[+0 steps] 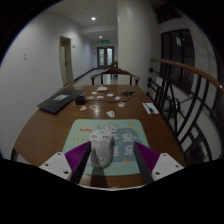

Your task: Arrange mouse

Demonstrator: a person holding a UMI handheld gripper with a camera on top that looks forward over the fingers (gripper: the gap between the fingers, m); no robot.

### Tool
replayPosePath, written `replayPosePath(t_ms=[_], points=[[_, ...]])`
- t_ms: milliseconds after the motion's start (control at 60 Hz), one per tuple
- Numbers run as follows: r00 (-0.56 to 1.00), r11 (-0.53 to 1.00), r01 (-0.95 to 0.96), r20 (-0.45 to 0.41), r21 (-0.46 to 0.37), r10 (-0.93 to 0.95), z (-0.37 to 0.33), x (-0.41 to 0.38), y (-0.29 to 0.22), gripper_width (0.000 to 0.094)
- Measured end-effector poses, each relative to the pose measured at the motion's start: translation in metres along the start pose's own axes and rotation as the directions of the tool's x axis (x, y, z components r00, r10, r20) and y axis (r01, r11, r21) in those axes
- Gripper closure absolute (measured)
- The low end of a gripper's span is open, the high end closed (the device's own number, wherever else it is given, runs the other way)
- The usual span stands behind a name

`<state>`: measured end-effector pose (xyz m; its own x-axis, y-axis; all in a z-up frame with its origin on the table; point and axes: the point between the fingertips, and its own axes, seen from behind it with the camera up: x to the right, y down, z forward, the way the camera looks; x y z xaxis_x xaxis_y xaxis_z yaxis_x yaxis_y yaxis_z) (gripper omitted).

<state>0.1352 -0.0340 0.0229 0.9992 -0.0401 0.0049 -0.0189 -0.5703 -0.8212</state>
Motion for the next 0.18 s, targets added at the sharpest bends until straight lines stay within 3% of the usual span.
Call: replayPosePath(t_ms=[183], points=[[0.997, 0.999, -0.044, 0.069, -0.003, 0.044, -0.050, 0.022, 0.024, 0.0078]])
